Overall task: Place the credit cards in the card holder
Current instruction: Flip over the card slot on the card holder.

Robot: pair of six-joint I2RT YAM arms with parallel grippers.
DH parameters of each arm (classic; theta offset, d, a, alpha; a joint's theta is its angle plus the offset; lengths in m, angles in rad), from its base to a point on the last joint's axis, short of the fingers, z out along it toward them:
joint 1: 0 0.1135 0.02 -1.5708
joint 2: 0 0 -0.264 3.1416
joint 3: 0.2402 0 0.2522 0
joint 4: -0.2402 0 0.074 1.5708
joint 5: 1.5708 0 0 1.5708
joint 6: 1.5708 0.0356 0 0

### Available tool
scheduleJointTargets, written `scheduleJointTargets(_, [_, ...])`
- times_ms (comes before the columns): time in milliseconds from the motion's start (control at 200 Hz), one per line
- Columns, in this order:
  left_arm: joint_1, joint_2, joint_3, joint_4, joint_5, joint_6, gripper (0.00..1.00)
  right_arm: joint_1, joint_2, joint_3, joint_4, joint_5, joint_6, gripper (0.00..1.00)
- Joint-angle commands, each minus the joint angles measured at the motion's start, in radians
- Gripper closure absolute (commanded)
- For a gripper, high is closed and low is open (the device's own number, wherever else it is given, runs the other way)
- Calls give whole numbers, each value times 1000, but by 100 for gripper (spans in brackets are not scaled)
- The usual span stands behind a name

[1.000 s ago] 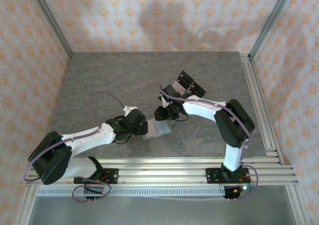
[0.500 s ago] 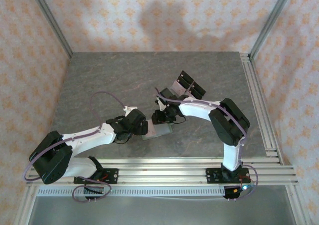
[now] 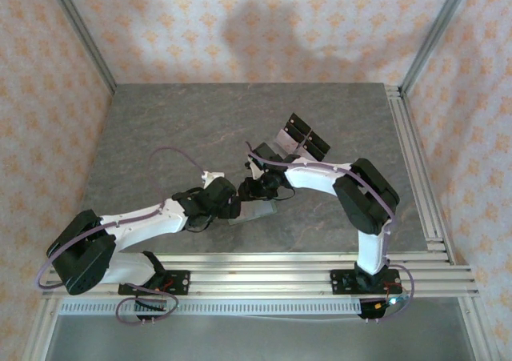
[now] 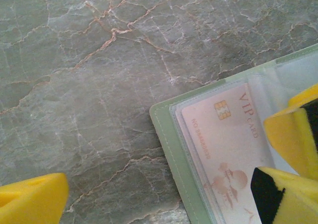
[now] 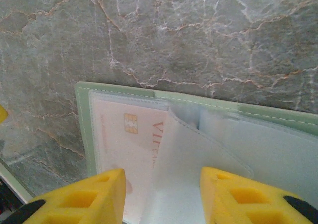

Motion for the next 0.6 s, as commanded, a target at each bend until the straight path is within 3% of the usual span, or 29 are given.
scheduleJointTargets(0, [-26, -13, 5, 59, 3, 8, 4, 7, 4, -5, 26, -9, 17, 57])
scheduleJointTargets(395, [-116, -4, -19, 171, -11, -12, 4, 7, 5, -3, 31, -10, 22, 57])
scheduleJointTargets(596, [-162, -79, -80, 177, -110, -71, 4, 7, 5, -4, 30, -9, 22, 57])
